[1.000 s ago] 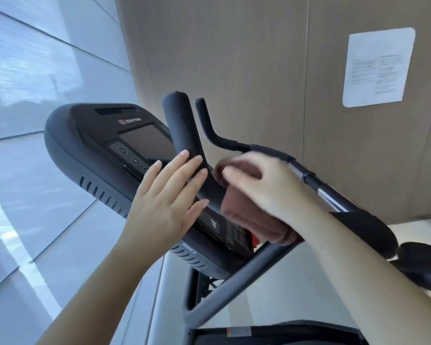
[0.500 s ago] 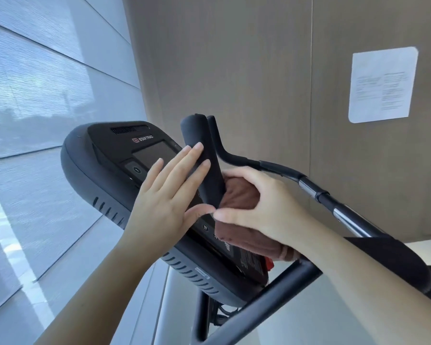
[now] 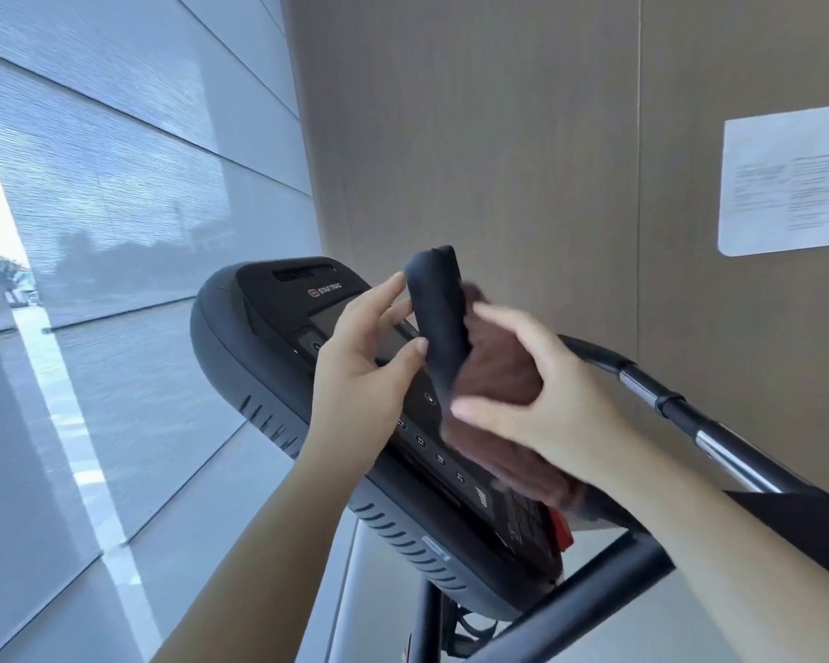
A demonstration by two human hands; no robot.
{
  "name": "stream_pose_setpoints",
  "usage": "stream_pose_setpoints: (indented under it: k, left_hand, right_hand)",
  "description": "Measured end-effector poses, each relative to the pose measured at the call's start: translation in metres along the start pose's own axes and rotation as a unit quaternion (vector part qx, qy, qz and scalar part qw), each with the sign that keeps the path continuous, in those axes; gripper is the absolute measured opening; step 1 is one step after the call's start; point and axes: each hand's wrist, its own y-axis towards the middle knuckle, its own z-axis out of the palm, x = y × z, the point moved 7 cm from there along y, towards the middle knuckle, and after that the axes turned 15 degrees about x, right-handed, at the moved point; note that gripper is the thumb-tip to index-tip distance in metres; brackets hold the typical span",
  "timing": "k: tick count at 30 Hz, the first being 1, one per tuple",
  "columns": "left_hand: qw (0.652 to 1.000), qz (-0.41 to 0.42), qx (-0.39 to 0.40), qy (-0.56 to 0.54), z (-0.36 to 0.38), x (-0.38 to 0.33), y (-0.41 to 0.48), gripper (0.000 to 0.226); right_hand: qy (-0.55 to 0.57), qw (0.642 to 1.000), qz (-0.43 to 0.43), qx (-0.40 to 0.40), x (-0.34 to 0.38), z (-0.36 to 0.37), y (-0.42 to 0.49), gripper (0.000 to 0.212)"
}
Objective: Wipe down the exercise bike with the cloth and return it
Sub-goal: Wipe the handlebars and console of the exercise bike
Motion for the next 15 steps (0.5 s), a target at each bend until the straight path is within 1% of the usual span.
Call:
stream_pose_setpoints:
  k: [1,3,4,6,8,10,12,15]
  left_hand:
    - [1.000,-0.005,0.009,-0.002,0.001,0.001,0.000,0.057]
    - [1.000,-0.012,0.015,0.001,0.002,0.002,0.000,0.055]
    - [1.000,-0.016,0.013,-0.007,0.003,0.002,0.001,0.054]
    - [0.999,-0.022,0.006,-0.030,0.003,0.003,0.002,0.050]
    - [0.997,-0.029,0.003,-0.068,0.002,0.004,0.002,0.042]
    - [0.993,-0.032,0.017,-0.113,0.002,0.003,0.002,0.037]
    - [0.992,-0.022,0.040,-0.121,0.004,0.000,0.001,0.038]
    - [0.992,-0.015,0.051,-0.112,0.006,-0.001,0.000,0.042]
  right_hand:
    - [-0.024,0.999,0.004,0.023,-0.004,0.003,-0.014,0.071]
    - [-0.066,0.998,-0.003,0.023,-0.004,0.002,-0.027,0.067]
    - [-0.062,0.998,-0.008,0.005,-0.002,0.000,-0.024,0.066]
    - [0.003,0.998,-0.019,-0.056,0.006,-0.009,-0.002,0.064]
    - [0.035,0.992,-0.043,-0.110,0.020,-0.018,0.028,0.064]
    - [0.029,0.991,-0.066,-0.114,0.031,-0.020,0.042,0.064]
    - [0.009,0.996,-0.059,-0.062,0.025,-0.017,0.029,0.066]
    - [-0.073,0.995,-0.023,0.063,0.001,0.003,-0.020,0.068]
